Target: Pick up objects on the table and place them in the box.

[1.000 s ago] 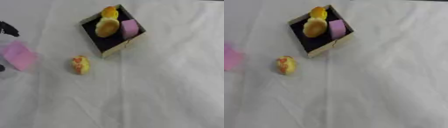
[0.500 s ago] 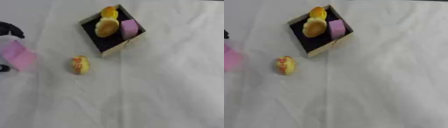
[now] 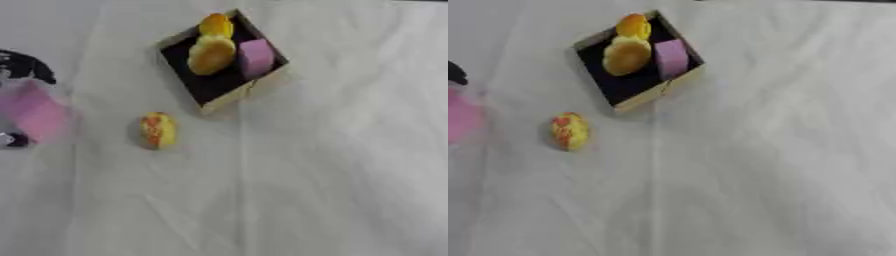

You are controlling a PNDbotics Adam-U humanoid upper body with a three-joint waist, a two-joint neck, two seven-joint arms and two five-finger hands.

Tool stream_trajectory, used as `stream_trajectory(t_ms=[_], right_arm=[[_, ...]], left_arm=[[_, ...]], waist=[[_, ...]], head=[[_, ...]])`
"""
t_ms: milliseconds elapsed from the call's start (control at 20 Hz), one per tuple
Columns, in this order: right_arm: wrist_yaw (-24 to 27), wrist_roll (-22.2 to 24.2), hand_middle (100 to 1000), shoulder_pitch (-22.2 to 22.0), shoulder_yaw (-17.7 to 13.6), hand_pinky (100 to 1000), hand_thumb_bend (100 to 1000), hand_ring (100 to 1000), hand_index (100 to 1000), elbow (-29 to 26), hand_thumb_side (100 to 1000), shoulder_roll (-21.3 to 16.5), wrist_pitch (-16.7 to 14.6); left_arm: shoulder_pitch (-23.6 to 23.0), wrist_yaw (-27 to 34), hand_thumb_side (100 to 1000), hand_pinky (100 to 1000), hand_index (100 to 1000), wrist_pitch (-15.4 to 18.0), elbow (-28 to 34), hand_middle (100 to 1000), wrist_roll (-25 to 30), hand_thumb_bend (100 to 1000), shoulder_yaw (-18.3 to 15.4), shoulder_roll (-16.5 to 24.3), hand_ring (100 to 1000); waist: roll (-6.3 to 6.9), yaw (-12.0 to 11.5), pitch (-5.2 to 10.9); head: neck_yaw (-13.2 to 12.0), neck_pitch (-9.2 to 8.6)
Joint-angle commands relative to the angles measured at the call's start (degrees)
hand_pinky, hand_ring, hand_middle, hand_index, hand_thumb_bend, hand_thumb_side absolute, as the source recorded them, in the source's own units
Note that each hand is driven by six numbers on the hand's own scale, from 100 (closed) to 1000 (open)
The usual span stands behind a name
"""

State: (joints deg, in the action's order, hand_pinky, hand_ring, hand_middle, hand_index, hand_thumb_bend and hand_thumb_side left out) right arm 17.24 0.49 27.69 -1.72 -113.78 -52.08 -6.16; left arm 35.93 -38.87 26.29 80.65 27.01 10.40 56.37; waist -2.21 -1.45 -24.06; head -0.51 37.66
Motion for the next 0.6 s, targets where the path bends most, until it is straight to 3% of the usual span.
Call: stream_trajectory(t_ms=[50, 450, 600], right_arm=[[0.4, 0.0, 710, 0.2, -0.9, 1000, 100, 993, 809, -0.8, 457, -0.8, 0.4], [0.4, 0.3, 704, -0.5, -0.8, 1000, 100, 992, 804, -0.8, 455, -0.2, 1.5], [0.4, 0.4, 703, -0.7, -0.8, 1000, 100, 992, 803, -0.8, 454, -0.1, 1.8]], left_arm=[[1.1, -2.2, 311, 865, 859, 0.5, -0.5, 831, 0.0, 698, -0.4, 1.2, 876], [1.8, -4.3, 305, 841, 839, 0.9, -1.4, 800, -0.6, 588, -0.4, 1.0, 858], [2.0, -4.1, 259, 791, 784, 0.7, -1.2, 710, -1.8, 471, -0.4, 0.8, 804]], waist=[[1.12, 0.2, 2.32], [1.25, 0.3, 2.28], [1.25, 0.4, 2.34]], head=[[-0.2, -0.82], [-0.5, -1.09], [-0.5, -1.13]])
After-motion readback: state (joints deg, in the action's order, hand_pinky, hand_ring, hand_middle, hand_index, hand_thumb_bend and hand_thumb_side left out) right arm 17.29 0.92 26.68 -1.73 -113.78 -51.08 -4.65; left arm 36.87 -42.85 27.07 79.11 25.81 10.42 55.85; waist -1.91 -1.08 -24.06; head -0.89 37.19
